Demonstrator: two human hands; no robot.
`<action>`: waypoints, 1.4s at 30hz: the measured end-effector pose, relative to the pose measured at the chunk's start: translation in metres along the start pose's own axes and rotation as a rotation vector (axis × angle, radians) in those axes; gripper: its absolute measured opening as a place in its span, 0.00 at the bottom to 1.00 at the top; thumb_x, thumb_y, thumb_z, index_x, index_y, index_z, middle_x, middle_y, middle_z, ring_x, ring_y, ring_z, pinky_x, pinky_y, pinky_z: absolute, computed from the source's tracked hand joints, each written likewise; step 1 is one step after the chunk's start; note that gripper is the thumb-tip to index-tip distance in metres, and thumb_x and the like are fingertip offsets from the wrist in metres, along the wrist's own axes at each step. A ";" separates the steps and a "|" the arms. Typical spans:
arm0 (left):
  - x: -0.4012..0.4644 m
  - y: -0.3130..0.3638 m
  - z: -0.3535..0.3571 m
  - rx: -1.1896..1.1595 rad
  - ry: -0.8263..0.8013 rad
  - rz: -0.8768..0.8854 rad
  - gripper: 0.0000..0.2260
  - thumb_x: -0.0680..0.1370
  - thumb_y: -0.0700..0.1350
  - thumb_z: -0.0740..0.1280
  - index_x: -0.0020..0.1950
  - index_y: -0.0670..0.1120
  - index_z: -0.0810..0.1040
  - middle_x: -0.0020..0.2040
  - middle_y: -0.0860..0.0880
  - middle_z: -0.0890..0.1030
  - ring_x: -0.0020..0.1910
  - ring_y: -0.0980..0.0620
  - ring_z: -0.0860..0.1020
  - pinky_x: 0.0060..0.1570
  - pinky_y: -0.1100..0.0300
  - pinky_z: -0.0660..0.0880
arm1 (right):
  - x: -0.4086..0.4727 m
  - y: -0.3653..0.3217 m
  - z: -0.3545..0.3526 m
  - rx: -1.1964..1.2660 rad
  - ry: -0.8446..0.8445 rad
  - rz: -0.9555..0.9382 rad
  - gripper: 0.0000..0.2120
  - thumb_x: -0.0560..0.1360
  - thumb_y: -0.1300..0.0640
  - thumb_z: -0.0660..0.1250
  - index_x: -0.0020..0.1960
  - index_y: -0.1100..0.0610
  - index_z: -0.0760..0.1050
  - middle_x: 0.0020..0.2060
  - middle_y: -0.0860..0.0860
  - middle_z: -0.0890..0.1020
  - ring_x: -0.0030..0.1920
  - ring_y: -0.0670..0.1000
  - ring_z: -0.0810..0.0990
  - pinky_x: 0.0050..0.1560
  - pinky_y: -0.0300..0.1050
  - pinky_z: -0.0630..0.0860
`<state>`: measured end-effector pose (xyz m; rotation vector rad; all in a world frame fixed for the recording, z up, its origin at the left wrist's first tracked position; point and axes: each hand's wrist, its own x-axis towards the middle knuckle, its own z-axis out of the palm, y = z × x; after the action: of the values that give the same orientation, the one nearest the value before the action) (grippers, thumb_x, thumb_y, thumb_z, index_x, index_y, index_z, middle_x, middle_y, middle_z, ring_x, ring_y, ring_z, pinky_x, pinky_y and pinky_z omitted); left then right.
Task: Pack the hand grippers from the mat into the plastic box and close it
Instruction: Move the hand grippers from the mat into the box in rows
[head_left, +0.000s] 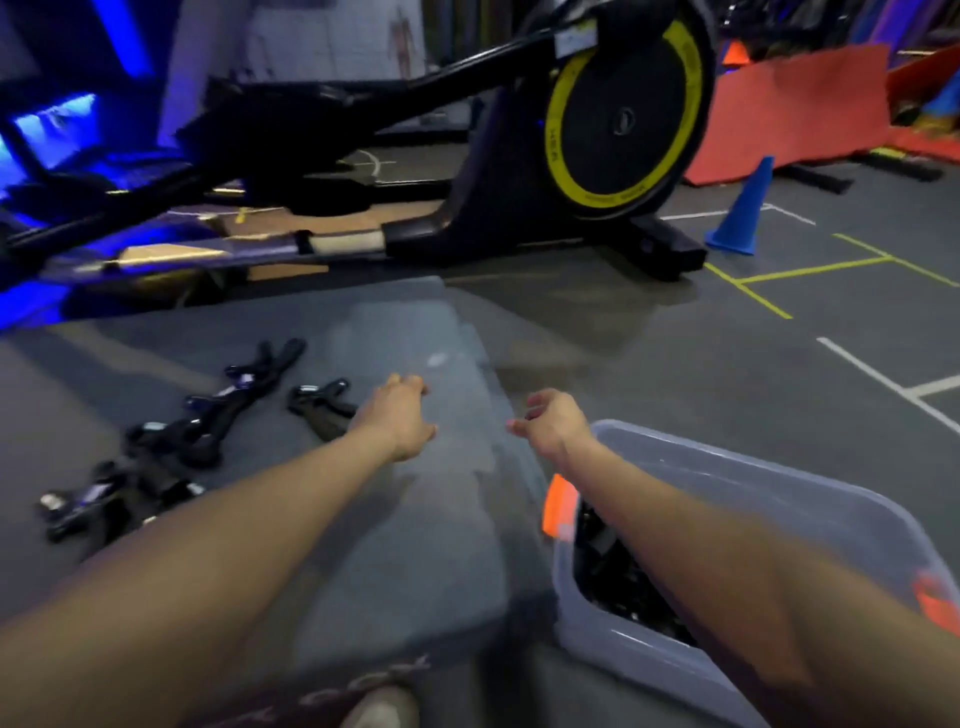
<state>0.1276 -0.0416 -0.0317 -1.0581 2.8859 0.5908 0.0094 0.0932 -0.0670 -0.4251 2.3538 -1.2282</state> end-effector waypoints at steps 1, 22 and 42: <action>0.000 -0.021 -0.005 -0.001 0.004 -0.034 0.23 0.74 0.48 0.68 0.68 0.46 0.68 0.67 0.44 0.68 0.67 0.44 0.70 0.67 0.53 0.67 | 0.003 -0.008 0.021 0.020 -0.037 -0.003 0.23 0.70 0.62 0.72 0.63 0.64 0.71 0.46 0.56 0.80 0.47 0.54 0.77 0.53 0.44 0.74; 0.114 -0.153 0.061 -0.333 0.178 -0.579 0.30 0.73 0.52 0.69 0.67 0.39 0.63 0.68 0.40 0.66 0.66 0.39 0.70 0.64 0.50 0.68 | 0.116 -0.030 0.199 -0.011 -0.188 -0.027 0.25 0.70 0.59 0.73 0.65 0.62 0.70 0.48 0.54 0.74 0.50 0.50 0.74 0.61 0.44 0.71; 0.070 -0.021 0.025 -0.884 -0.034 -0.338 0.05 0.73 0.35 0.69 0.48 0.36 0.79 0.39 0.42 0.78 0.37 0.46 0.77 0.45 0.54 0.77 | 0.053 -0.003 0.055 0.364 -0.077 0.150 0.05 0.75 0.58 0.67 0.41 0.56 0.73 0.36 0.53 0.74 0.33 0.48 0.70 0.36 0.41 0.69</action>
<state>0.0839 -0.0905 -0.0713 -1.5050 2.2894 1.8886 -0.0073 0.0292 -0.1049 -0.1682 1.9996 -1.4972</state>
